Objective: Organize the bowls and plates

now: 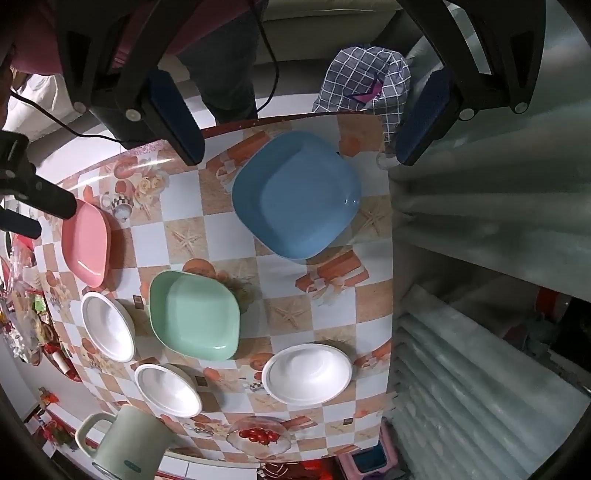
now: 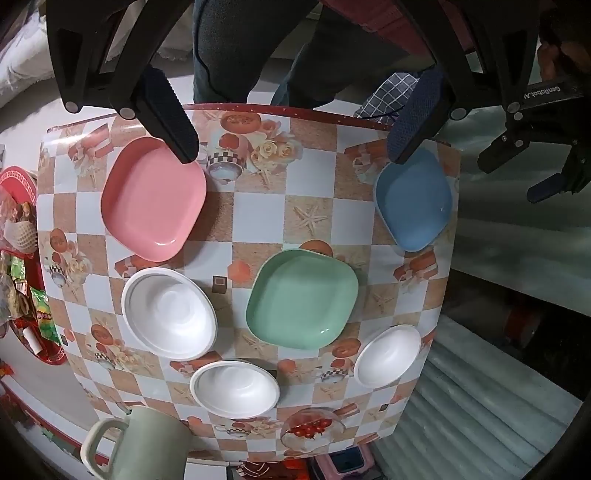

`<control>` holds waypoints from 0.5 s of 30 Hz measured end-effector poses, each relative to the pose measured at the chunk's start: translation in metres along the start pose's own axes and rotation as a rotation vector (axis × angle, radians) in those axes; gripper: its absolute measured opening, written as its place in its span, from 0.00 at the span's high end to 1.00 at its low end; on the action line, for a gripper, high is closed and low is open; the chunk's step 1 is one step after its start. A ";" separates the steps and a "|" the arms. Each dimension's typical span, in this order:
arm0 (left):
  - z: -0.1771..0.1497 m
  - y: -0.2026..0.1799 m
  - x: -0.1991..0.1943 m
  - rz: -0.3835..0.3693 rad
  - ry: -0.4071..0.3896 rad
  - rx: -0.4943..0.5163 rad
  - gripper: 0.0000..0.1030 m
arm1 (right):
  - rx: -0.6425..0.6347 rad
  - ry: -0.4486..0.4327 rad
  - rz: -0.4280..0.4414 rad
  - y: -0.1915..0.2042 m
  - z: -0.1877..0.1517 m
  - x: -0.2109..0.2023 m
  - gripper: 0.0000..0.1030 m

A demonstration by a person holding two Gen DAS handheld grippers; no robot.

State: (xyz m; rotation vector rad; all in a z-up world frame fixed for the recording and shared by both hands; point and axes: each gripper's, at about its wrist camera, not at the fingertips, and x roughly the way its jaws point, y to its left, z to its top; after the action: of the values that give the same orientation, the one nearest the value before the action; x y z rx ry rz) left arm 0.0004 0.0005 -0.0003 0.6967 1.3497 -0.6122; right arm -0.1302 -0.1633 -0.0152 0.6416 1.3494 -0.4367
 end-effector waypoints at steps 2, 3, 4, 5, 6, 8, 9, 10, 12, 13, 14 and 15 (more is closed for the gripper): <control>0.000 0.001 0.001 -0.002 0.003 -0.004 0.00 | -0.002 0.004 -0.004 0.002 0.001 0.001 0.01; -0.001 0.001 0.002 -0.004 0.005 -0.005 0.00 | -0.002 -0.007 0.008 -0.002 0.000 0.000 0.01; -0.001 0.001 0.002 -0.005 0.006 -0.005 0.00 | -0.003 -0.008 0.002 -0.002 -0.002 0.001 0.01; -0.001 0.001 0.002 -0.006 0.006 -0.005 0.00 | -0.002 -0.008 0.002 -0.001 -0.002 0.000 0.01; -0.001 0.000 0.002 -0.006 0.006 -0.003 0.00 | -0.001 -0.009 0.002 0.000 -0.001 0.000 0.01; -0.002 0.001 0.003 -0.005 0.002 0.000 0.00 | 0.000 -0.009 0.001 0.002 0.001 -0.002 0.01; -0.002 0.003 0.004 -0.003 0.000 0.001 0.00 | 0.001 -0.009 -0.002 0.003 0.002 -0.003 0.01; -0.002 0.004 0.005 -0.003 -0.001 0.003 0.00 | -0.011 -0.004 -0.011 0.000 0.001 -0.001 0.01; -0.002 -0.002 0.002 0.001 -0.008 0.005 0.00 | -0.013 -0.005 -0.021 0.000 0.001 0.000 0.01; -0.003 -0.002 0.001 0.000 -0.011 0.005 0.00 | -0.013 -0.001 -0.030 -0.001 0.001 0.000 0.01; -0.003 -0.001 0.001 0.001 -0.013 0.006 0.00 | -0.013 0.000 -0.034 -0.001 0.002 0.000 0.01; -0.003 -0.001 0.001 0.002 -0.014 0.007 0.00 | -0.012 0.003 -0.046 -0.002 0.002 0.000 0.01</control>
State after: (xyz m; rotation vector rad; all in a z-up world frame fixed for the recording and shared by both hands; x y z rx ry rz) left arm -0.0026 0.0020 -0.0020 0.6977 1.3342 -0.6199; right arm -0.1300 -0.1663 -0.0157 0.6027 1.3712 -0.4644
